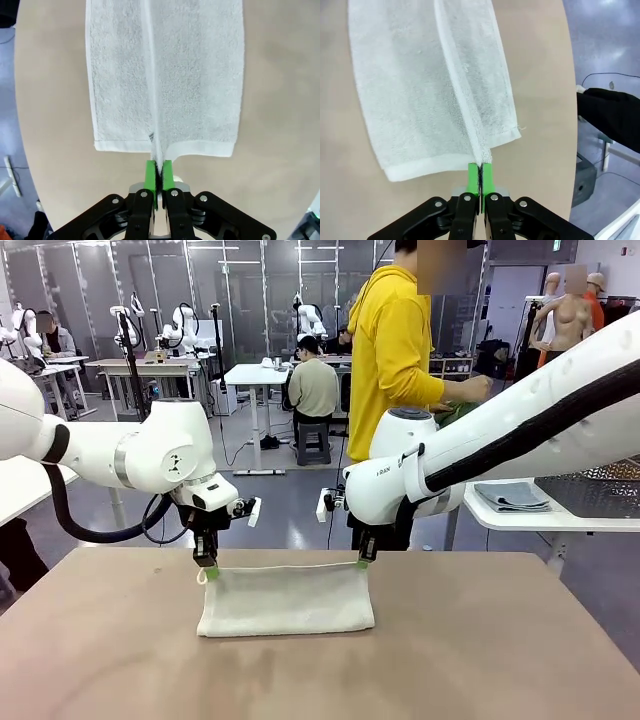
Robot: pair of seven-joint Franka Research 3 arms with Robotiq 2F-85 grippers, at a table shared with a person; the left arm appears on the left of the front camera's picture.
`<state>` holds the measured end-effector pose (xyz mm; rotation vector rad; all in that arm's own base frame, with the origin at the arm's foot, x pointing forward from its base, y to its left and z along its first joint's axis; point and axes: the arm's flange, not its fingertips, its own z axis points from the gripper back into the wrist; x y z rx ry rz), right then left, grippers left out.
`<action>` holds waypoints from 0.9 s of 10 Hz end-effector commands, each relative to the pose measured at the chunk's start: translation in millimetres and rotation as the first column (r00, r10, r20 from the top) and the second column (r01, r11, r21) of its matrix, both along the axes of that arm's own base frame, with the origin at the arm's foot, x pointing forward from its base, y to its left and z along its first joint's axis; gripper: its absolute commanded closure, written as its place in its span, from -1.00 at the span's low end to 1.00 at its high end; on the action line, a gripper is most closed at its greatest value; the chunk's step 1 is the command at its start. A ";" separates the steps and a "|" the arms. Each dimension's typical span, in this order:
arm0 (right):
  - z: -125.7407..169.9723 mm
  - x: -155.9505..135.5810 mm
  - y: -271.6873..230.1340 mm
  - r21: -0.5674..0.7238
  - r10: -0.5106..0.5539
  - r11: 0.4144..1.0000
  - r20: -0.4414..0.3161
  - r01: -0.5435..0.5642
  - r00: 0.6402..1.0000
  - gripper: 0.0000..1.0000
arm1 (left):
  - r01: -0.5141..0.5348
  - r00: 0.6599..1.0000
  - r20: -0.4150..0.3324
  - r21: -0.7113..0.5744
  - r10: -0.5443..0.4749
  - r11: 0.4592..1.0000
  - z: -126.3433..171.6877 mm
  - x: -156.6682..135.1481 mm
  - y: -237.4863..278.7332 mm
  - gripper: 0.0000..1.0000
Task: Fold the towels and place them in the basket.
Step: When a person lays out a Towel with hook on the table, fold it in half twice.
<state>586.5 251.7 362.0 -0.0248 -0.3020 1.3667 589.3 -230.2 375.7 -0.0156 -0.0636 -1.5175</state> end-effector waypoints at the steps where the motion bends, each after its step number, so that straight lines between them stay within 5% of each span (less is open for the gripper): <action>1: -10.7 16.1 7.9 -0.013 -0.020 1.000 -0.021 0.020 1.000 0.93 | 0.020 0.999 -0.037 0.011 -0.019 1.000 -7.7 23.0 -6.9 0.87; 4: -28.2 16.4 6.3 -0.008 -0.048 0.999 -0.017 0.048 0.999 0.93 | -0.013 0.999 -0.034 0.034 0.014 0.999 -20.3 25.4 -0.7 0.87; 5: -27.9 15.7 4.6 -0.005 -0.049 0.999 -0.001 0.049 0.999 0.63 | -0.039 0.999 -0.013 0.035 0.040 0.999 -21.5 25.5 -0.5 0.13; 6: -26.7 14.9 4.1 -0.001 -0.040 0.999 0.019 0.040 0.999 0.23 | -0.052 0.999 0.016 0.048 0.051 0.998 -21.3 24.4 0.7 -0.07; 7: -26.1 15.3 4.2 -0.004 -0.039 0.999 0.027 0.039 0.999 -0.09 | -0.051 0.999 0.013 0.071 0.051 0.996 -21.7 22.4 0.2 -0.79; 9: -25.4 15.1 6.2 0.001 -0.023 1.000 0.058 0.023 0.998 -0.81 | -0.039 0.999 0.032 0.064 0.037 0.997 -22.8 20.1 0.5 -1.00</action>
